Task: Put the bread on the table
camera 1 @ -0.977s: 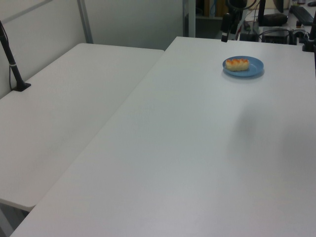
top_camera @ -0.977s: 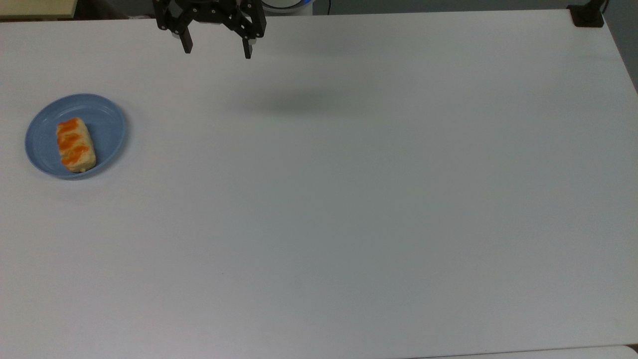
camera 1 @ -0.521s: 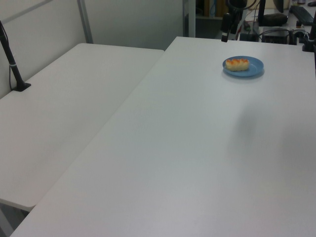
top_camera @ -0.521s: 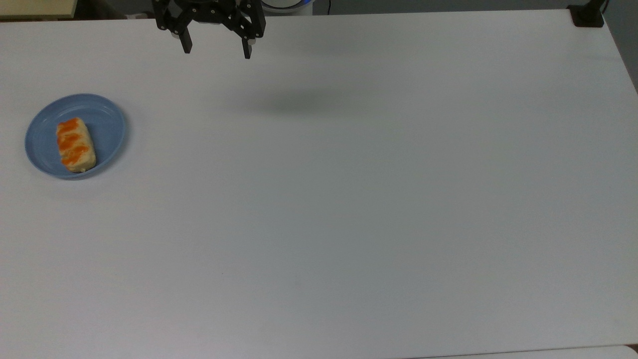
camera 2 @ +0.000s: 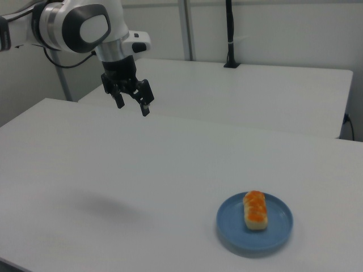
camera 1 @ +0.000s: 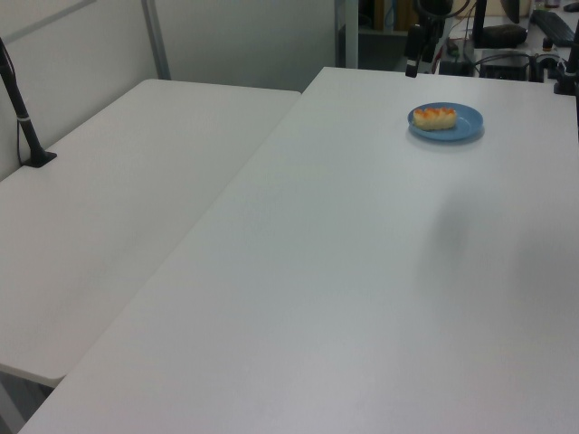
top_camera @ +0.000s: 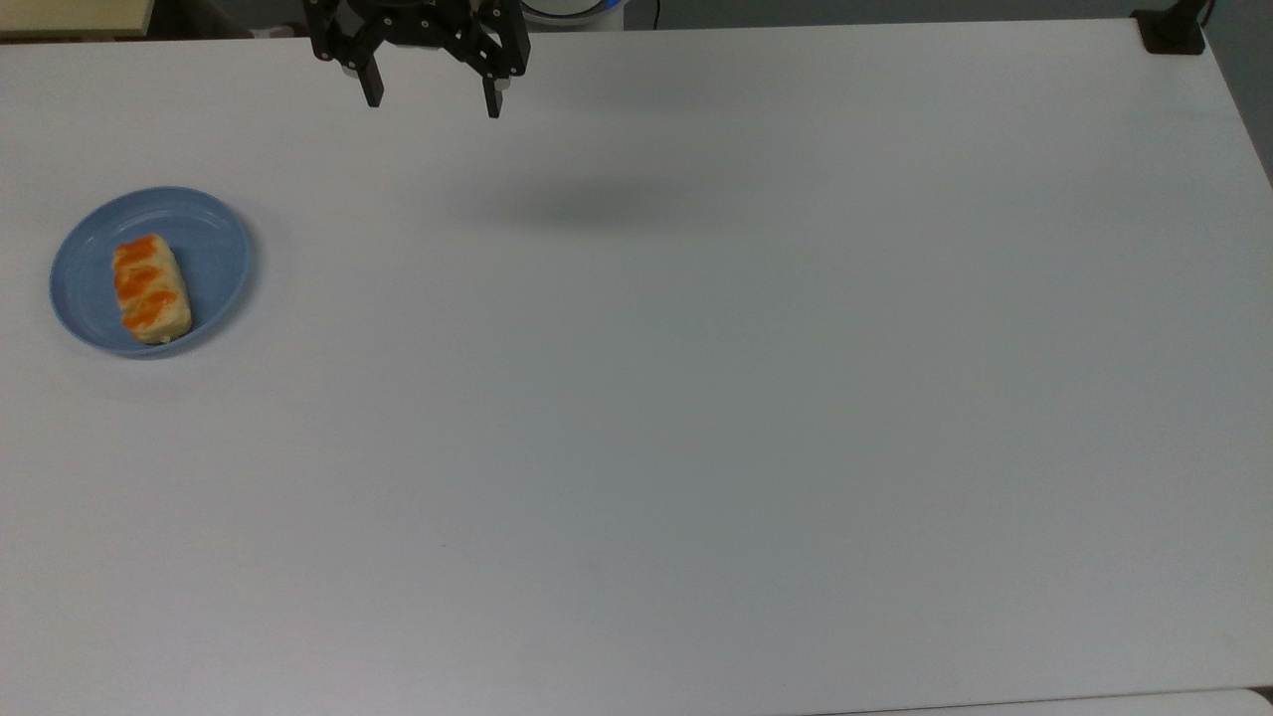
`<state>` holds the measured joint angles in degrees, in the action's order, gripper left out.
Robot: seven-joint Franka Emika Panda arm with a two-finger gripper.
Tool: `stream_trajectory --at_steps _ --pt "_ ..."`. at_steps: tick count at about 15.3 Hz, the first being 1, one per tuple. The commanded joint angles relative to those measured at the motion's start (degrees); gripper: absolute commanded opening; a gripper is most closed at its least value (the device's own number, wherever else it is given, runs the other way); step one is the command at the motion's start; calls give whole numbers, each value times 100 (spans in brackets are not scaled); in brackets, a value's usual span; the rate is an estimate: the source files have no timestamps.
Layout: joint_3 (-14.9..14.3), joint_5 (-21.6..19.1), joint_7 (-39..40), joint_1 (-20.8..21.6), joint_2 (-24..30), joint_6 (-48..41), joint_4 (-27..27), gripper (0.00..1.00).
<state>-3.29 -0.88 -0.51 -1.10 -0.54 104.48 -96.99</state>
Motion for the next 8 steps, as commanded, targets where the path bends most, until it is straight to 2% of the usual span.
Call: stream_trajectory --at_steps 1,8 --pt "-93 -106 130 66 -17 -112 58 100" --pt "-93 -106 51 75 -8 -147 58 100"
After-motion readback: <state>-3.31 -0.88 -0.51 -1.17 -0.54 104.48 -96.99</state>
